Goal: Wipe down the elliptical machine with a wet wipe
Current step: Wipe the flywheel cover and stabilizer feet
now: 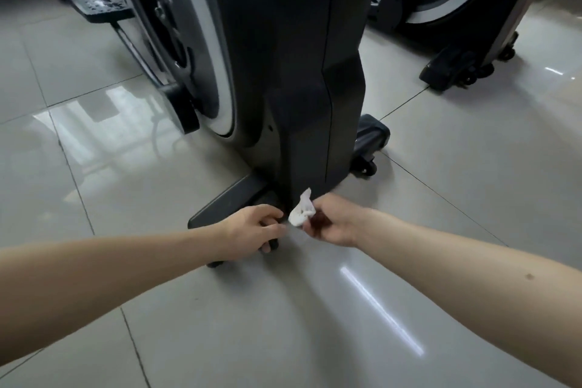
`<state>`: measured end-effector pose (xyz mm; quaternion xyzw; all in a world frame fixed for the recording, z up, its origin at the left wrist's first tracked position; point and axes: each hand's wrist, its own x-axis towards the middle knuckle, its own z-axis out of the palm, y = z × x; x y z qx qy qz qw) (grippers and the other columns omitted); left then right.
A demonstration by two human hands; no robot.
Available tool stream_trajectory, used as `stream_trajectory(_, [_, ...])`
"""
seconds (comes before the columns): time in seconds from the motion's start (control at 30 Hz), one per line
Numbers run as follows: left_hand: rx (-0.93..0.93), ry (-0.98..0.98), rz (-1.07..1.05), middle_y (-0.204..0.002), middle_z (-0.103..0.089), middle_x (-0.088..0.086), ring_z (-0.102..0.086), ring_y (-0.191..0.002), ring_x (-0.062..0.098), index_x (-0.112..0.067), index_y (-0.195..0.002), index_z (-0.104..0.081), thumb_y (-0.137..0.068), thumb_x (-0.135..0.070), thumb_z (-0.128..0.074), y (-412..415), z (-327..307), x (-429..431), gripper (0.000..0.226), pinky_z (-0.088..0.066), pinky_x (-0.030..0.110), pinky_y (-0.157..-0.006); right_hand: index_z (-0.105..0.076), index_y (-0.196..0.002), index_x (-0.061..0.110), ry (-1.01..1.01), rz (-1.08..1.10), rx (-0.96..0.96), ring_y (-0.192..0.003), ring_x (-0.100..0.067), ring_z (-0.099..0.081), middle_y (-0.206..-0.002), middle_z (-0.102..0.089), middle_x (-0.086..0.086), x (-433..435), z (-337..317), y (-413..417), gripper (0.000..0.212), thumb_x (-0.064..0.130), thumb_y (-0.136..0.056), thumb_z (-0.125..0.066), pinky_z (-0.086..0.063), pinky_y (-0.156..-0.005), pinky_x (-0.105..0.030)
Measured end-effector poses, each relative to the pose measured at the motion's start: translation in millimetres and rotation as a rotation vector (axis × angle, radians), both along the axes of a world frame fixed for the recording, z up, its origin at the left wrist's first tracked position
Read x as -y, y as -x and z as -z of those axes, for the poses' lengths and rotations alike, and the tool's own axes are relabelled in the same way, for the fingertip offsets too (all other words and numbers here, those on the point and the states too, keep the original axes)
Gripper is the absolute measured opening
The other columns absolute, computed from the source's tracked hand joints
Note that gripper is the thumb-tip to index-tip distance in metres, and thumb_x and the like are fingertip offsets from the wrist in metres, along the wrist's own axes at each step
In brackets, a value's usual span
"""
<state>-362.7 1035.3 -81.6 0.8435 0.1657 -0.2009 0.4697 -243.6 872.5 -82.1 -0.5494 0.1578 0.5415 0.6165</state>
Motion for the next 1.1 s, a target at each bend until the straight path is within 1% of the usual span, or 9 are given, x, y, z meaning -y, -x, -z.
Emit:
stream_trajectory(0.1, [-0.036, 0.178, -0.066, -0.102, -0.072, -0.001, -0.073, -0.08, 0.017, -0.026, -0.123, -0.061, -0.093, -0.035, -0.07, 13, 7, -2, 0.032, -0.048, 0.022, -0.059, -0.061, -0.09, -0.005, -0.009, -0.008, -0.053, -0.071, -0.024, -0.06, -0.091, -0.06, -0.02, -11, 7, 22, 0.032, -0.005, -0.085, -0.029, -0.058, -0.058, -0.025])
stream_trajectory(0.27, [0.03, -0.034, -0.068, -0.09, -0.075, -0.001, -0.072, -0.07, 0.014, -0.027, -0.103, -0.064, -0.079, -0.051, -0.08, 18, 16, -14, 0.038, -0.059, 0.039, -0.074, -0.07, -0.101, -0.003, -0.039, -0.139, 0.062, -0.093, -0.025, -0.066, -0.101, -0.069, -0.018, -19, 7, 35, 0.019, 0.001, -0.093, -0.054, -0.052, -0.097, -0.034])
stream_trajectory(0.37, [0.001, -0.019, -0.085, -0.089, -0.076, 0.001, -0.068, -0.065, 0.011, -0.021, -0.1, -0.061, -0.076, -0.05, -0.083, 21, 21, -20, 0.043, -0.057, 0.035, -0.072, -0.07, -0.106, 0.007, -0.043, -0.279, 0.149, -0.094, -0.021, -0.063, -0.1, -0.07, -0.009, -19, 7, 41, 0.012, 0.006, -0.095, -0.064, -0.052, -0.088, -0.03])
stream_trajectory(0.5, [-0.035, 0.009, -0.101, -0.083, -0.076, 0.006, -0.063, -0.062, 0.01, -0.019, -0.096, -0.064, -0.075, -0.051, -0.084, 23, 21, -24, 0.043, -0.049, 0.029, -0.062, -0.066, -0.119, 0.003, 0.063, -0.318, 0.316, -0.084, -0.02, -0.069, -0.1, -0.073, -0.009, -20, 19, 48, 0.021, 0.007, -0.098, -0.064, -0.046, -0.061, -0.021])
stream_trajectory(0.67, [-0.016, 0.015, -0.147, -0.069, -0.072, -0.002, -0.061, -0.062, 0.011, -0.019, -0.089, -0.063, -0.083, -0.039, -0.075, 18, 20, -28, 0.025, -0.048, 0.029, -0.064, -0.065, -0.113, 0.007, 0.274, -0.257, 0.457, -0.064, -0.012, -0.068, -0.094, -0.077, -0.009, -22, 31, 48, 0.016, 0.017, -0.101, -0.063, -0.043, -0.054, -0.021])
stream_trajectory(0.8, [0.065, -0.026, -0.207, -0.068, -0.071, -0.003, -0.068, -0.068, 0.015, -0.018, -0.091, -0.06, -0.085, -0.039, -0.073, 9, 18, -33, 0.025, -0.054, 0.035, -0.068, -0.062, -0.103, 0.009, 0.32, -0.135, 0.537, -0.059, -0.01, -0.065, -0.085, -0.075, -0.008, -28, 23, 41, 0.016, 0.022, -0.098, -0.069, -0.044, -0.052, -0.021])
stream_trajectory(0.9, [0.139, -0.014, -0.284, -0.069, -0.074, -0.002, -0.072, -0.072, 0.019, -0.018, -0.093, -0.059, -0.086, -0.036, -0.072, -1, 16, -33, 0.023, -0.059, 0.044, -0.077, -0.065, -0.1, 0.012, 0.276, -0.019, 0.615, -0.07, -0.012, -0.071, -0.084, -0.076, -0.006, -34, 13, 35, 0.007, 0.018, -0.098, -0.068, -0.049, -0.059, -0.024])
stream_trajectory(1.0, [0.238, -0.055, -0.335, -0.072, -0.074, 0.002, -0.063, -0.057, 0.006, -0.016, -0.095, -0.062, -0.091, -0.029, -0.07, -9, 8, -30, 0.016, -0.052, 0.032, -0.057, -0.074, -0.096, 0.02, 0.243, -0.007, 0.756, -0.081, -0.013, -0.073, -0.091, -0.078, -0.003, -40, 3, 34, 0.004, 0.019, -0.097, -0.07, -0.054, -0.065, -0.025])
stream_trajectory(1.1, [0.325, -0.027, -0.338, -0.077, -0.074, 0.004, -0.064, -0.059, 0.004, -0.014, -0.091, -0.07, -0.091, -0.026, -0.074, -14, 3, -24, 0.012, -0.055, 0.032, -0.065, -0.075, -0.084, 0.031, 0.246, -0.035, 0.861, -0.075, -0.014, -0.064, -0.089, -0.077, -0.005, -45, -6, 34, 0.017, 0.021, -0.096, -0.069, -0.056, -0.069, -0.028])
